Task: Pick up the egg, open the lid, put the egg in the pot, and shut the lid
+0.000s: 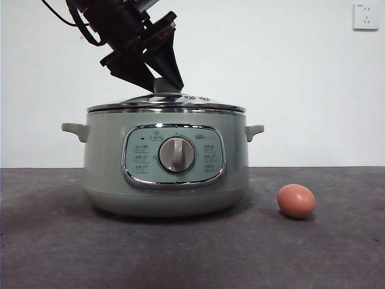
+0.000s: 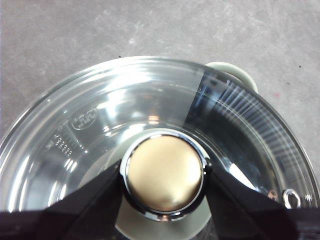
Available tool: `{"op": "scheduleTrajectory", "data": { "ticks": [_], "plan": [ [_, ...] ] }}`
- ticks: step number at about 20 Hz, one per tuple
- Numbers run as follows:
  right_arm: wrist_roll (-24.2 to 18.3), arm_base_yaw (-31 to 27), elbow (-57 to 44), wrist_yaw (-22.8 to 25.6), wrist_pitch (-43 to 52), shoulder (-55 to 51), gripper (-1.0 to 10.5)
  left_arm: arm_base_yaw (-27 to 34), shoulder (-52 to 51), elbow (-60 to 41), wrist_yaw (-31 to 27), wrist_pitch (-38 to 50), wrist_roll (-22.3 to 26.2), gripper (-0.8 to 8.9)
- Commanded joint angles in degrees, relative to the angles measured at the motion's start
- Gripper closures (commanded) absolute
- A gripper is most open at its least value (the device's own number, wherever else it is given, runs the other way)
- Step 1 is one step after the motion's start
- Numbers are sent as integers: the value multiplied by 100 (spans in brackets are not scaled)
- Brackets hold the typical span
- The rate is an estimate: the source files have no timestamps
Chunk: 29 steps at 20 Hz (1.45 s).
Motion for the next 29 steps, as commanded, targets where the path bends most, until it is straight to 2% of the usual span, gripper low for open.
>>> {"op": "scheduleTrajectory", "data": {
  "ticks": [1, 7, 13, 17, 19, 21, 25, 29],
  "plan": [
    [0, 0, 17, -20, 24, 31, 350, -15, -151, 291, 160, 17, -90, 821],
    [17, 0, 17, -20, 234, 328, 351, 57, -774, 789, 90, -396, -85, 821],
    [166, 42, 17, -22, 822, 1320, 352, 450, -1996, 789, -223, -1259, -68, 821],
    [177, 424, 17, 24, 1207, 2262, 353, 750, -2767, 789, -225, -1880, -57, 821],
    [197, 693, 17, 208, 1456, 2778, 353, 839, -3108, 787, -229, -2114, -59, 821],
    [223, 916, 17, 455, 1663, 3268, 353, 866, -3423, 787, -240, -2315, -61, 821],
    [326, 1211, 17, 535, 2022, 4081, 353, 866, -3974, 776, -564, -2712, -63, 821],
    [367, 1482, 17, 887, 2380, 4597, 354, 866, -4385, 767, -577, -3204, -87, 821]
  ]
}}
